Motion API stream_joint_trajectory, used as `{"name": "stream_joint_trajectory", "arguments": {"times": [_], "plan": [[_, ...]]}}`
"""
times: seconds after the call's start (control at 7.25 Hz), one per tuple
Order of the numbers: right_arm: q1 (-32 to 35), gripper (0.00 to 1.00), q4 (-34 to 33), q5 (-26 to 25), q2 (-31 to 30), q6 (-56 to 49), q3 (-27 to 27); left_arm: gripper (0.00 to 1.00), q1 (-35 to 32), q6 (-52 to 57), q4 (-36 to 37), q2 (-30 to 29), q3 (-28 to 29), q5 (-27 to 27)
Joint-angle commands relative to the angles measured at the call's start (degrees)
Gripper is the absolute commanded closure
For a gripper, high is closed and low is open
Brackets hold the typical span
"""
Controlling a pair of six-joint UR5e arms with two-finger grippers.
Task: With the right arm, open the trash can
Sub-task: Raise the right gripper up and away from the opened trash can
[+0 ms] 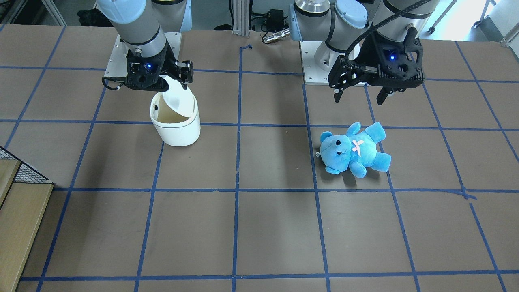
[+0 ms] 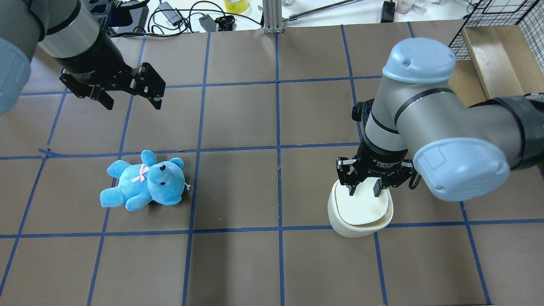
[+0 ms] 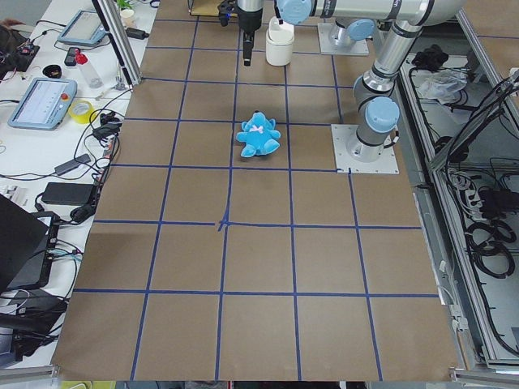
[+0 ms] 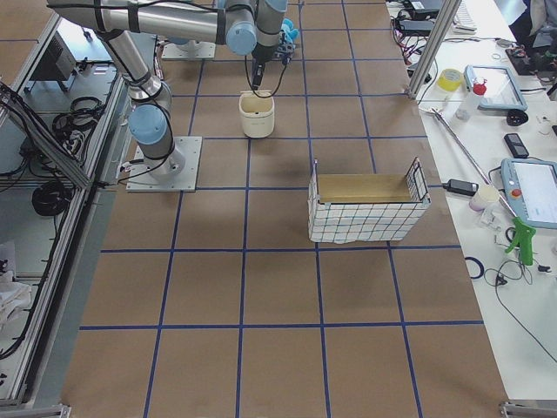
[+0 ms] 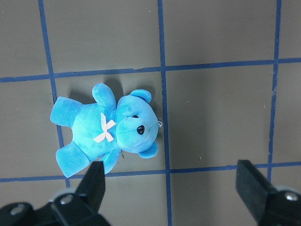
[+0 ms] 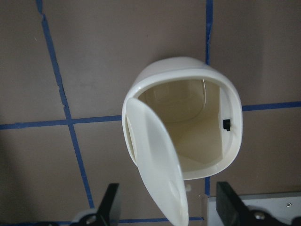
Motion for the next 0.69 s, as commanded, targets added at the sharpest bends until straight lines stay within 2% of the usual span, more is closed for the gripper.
{"name": "stream_joint_trajectory", "arguments": {"times": [0.0, 0.14, 0.28, 0.41, 0.55], "plan": [[-0.83, 0.00, 5.02, -0.46, 4.73, -1.46, -14.21, 0.00, 0.00, 0.00, 0.00, 0.00, 0.00, 0.00], [-1.18, 0.00, 4.77, -4.82, 5.98, -5.47, -17.93, 0.00, 0.00, 0.00, 0.00, 0.00, 0.00, 0.00], [-2.49, 0.00, 2.85, -5.99, 5.99, -6.30, -19.44, 0.00, 0.00, 0.00, 0.00, 0.00, 0.00, 0.00], [-3.28, 0.00, -3.34, -5.39, 6.25, -6.04, -19.20, 0.00, 0.00, 0.00, 0.00, 0.00, 0.00, 0.00], [-3.20, 0.00, -4.10, -6.08, 6.26, -5.61, -19.28, 0.00, 0.00, 0.00, 0.00, 0.00, 0.00, 0.00]]}}
